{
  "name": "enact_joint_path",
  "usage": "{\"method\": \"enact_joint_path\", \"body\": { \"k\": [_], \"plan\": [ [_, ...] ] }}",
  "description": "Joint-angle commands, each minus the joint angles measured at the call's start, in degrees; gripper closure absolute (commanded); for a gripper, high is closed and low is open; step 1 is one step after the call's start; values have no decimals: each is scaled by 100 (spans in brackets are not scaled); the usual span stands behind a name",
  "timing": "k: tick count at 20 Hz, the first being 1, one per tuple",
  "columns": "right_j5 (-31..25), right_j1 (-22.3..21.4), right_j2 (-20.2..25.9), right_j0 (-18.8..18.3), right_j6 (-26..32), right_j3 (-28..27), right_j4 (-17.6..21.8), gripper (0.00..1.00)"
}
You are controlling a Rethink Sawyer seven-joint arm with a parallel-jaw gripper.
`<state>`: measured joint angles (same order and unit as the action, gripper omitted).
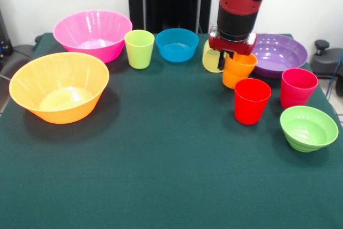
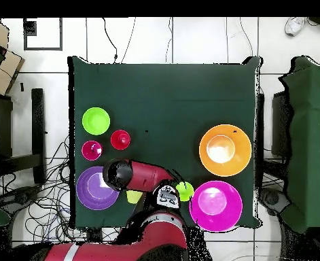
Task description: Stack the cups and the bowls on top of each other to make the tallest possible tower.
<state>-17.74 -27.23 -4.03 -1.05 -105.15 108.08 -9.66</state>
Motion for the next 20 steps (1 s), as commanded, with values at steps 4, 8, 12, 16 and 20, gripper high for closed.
{"method": "enact_joint_path", "body": {
  "k": [4,8,12,16,20],
  "plan": [
    [341,-252,363,-352,-456,517,466,100],
    [113,-317,325,-399,-389,349,517,100],
    [225,-363,354,-396,-442,501,587,100],
    [80,-315,357,-493,-361,317,621,100],
    [-35,-343,366,-606,-287,207,677,100]
  ]
}}
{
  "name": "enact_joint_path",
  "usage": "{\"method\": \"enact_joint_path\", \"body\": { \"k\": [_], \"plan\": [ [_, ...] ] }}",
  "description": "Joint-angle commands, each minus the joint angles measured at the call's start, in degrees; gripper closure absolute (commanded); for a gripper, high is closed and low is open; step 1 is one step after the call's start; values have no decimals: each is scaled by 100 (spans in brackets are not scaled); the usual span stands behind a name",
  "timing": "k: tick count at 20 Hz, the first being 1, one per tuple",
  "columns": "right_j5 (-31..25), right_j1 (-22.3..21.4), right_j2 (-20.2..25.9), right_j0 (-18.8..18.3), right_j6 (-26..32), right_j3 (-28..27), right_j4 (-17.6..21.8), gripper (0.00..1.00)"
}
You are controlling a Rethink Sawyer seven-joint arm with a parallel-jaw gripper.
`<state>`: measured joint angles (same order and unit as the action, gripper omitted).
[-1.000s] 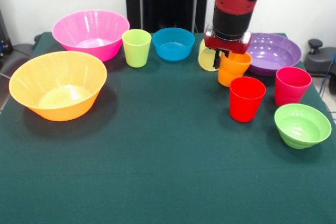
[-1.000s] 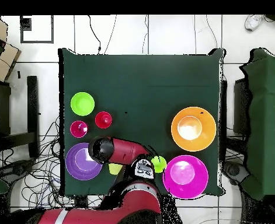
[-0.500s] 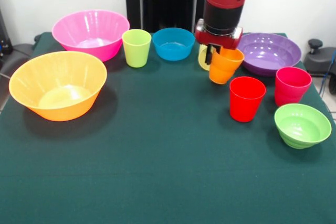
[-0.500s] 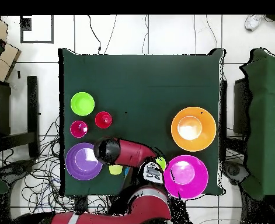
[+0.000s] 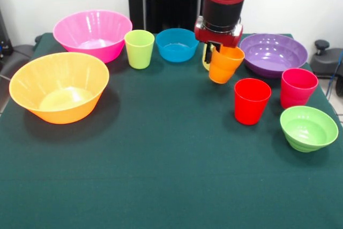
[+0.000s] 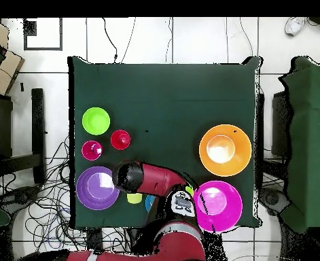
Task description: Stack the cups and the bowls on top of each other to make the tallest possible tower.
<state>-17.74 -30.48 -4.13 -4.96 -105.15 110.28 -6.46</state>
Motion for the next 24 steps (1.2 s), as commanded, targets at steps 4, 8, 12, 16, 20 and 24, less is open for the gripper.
{"method": "enact_joint_path", "body": {
  "k": [4,8,12,16,20,24],
  "plan": [
    [-164,-50,373,-346,-161,-157,447,100],
    [-330,-7,345,-470,-1,-429,580,100],
    [-325,104,452,-733,146,-531,735,100],
    [-333,129,546,-879,146,-572,830,100],
    [-384,109,610,-941,124,-619,895,100],
    [-554,150,632,-965,150,-814,951,100]
  ]
}}
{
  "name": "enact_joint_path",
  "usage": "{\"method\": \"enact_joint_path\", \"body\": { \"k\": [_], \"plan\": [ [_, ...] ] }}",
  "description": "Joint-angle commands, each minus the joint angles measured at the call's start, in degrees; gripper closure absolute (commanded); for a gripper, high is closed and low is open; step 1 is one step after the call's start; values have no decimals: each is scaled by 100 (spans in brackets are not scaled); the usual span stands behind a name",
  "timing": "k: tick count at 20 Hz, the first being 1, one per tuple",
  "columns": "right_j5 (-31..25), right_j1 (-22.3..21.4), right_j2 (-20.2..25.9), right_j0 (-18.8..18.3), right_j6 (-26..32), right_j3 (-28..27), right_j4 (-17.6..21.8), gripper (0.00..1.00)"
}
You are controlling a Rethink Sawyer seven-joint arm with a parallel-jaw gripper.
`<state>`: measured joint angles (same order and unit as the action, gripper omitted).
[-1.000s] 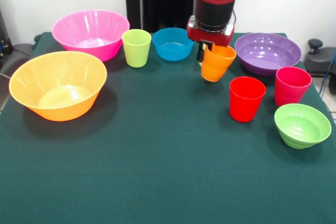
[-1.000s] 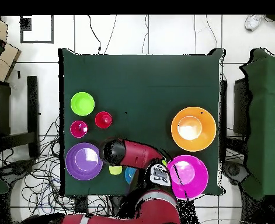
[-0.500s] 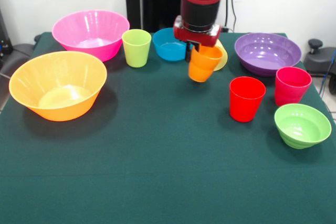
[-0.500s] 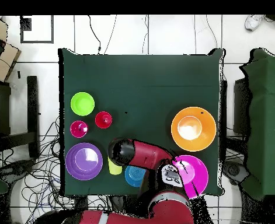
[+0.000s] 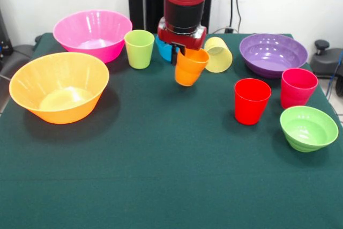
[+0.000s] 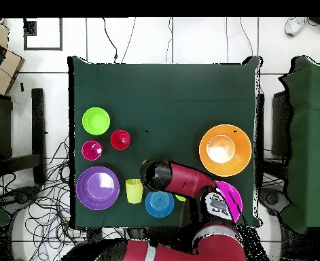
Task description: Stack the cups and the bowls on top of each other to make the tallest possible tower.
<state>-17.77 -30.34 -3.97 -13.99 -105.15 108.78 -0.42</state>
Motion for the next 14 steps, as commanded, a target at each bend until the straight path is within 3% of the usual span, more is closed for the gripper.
{"method": "enact_joint_path", "body": {
  "k": [1,14],
  "plan": [
    [-610,144,626,-64,152,-712,346,100],
    [-995,295,694,-78,155,-1235,325,100]
  ]
}}
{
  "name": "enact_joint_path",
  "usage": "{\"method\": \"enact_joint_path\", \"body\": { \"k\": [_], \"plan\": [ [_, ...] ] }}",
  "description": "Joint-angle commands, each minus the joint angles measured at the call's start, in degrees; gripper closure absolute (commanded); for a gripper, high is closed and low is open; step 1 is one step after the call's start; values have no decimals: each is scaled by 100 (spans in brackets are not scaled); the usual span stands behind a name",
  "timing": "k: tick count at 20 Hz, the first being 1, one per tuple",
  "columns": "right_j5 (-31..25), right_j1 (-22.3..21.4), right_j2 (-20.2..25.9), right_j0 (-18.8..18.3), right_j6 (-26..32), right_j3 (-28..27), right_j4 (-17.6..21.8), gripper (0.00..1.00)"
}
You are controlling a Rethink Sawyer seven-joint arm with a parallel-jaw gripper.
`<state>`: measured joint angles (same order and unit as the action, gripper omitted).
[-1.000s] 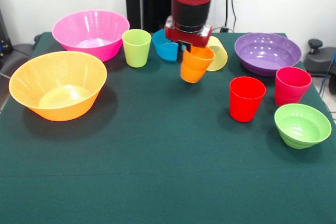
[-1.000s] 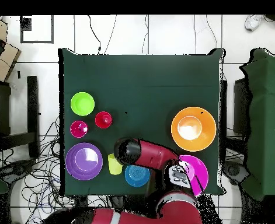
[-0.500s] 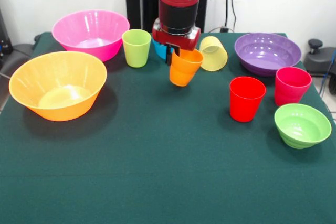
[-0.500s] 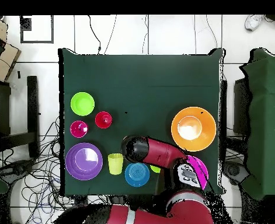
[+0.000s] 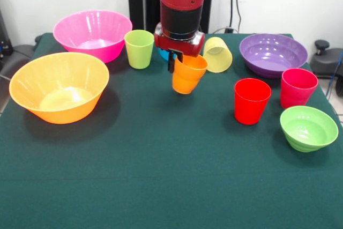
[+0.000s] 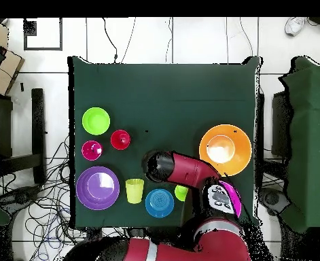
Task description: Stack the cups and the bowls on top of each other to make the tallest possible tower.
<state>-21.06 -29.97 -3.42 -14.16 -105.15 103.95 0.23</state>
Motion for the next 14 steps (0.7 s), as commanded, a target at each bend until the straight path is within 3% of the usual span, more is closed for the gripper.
{"method": "enact_joint_path", "body": {
  "k": [1,14],
  "plan": [
    [-683,278,649,-75,158,-787,258,100],
    [-1006,718,764,-126,236,-1594,200,100]
  ]
}}
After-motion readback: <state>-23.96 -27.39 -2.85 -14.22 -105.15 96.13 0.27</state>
